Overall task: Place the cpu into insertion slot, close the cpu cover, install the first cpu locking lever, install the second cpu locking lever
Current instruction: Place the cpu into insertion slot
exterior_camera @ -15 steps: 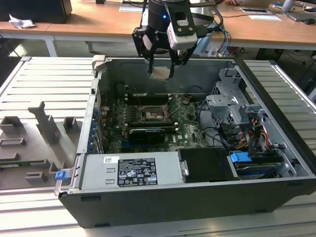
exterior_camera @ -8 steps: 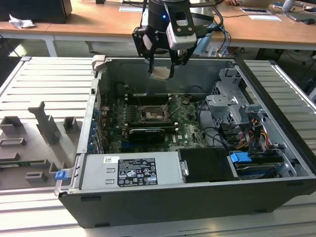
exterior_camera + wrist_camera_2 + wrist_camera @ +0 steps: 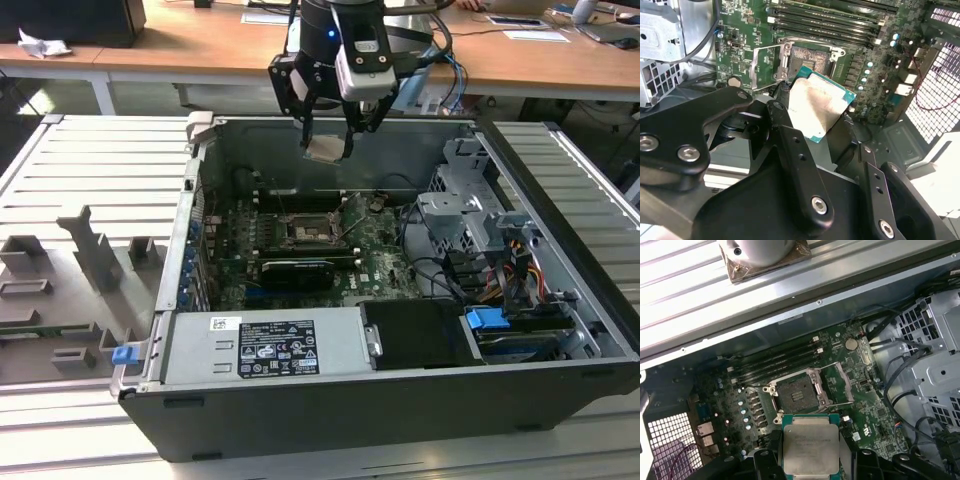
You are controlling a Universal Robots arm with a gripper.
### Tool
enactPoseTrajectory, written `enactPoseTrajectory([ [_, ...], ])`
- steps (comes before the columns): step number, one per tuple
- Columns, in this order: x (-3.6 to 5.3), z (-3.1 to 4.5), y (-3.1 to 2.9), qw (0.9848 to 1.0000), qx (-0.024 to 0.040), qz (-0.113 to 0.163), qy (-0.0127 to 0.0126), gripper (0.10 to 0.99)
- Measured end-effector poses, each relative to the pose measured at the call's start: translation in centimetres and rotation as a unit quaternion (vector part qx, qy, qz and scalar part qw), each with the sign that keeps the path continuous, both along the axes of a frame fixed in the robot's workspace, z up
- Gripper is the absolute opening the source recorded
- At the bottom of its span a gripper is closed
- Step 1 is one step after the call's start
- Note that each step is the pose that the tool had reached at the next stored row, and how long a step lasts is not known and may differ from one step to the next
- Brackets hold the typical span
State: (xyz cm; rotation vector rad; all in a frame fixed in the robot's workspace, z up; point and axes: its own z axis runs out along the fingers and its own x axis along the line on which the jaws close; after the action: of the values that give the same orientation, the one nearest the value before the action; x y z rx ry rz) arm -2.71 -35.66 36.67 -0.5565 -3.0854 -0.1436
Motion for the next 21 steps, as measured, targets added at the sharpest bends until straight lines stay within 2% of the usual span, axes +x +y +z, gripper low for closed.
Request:
enactPoseTrajectory([
  [7,0.00,-0.14,0.00,0.9998,0.0000,-0.018,0.0000,0.541],
  [15,0.00,-0.85,0.00,0.9998,-0.0002,-0.019,0.0000,0.541],
  [21,0.00,-1.02,0.00,0.9998,-0.0002,-0.019,0.0000,0.541],
])
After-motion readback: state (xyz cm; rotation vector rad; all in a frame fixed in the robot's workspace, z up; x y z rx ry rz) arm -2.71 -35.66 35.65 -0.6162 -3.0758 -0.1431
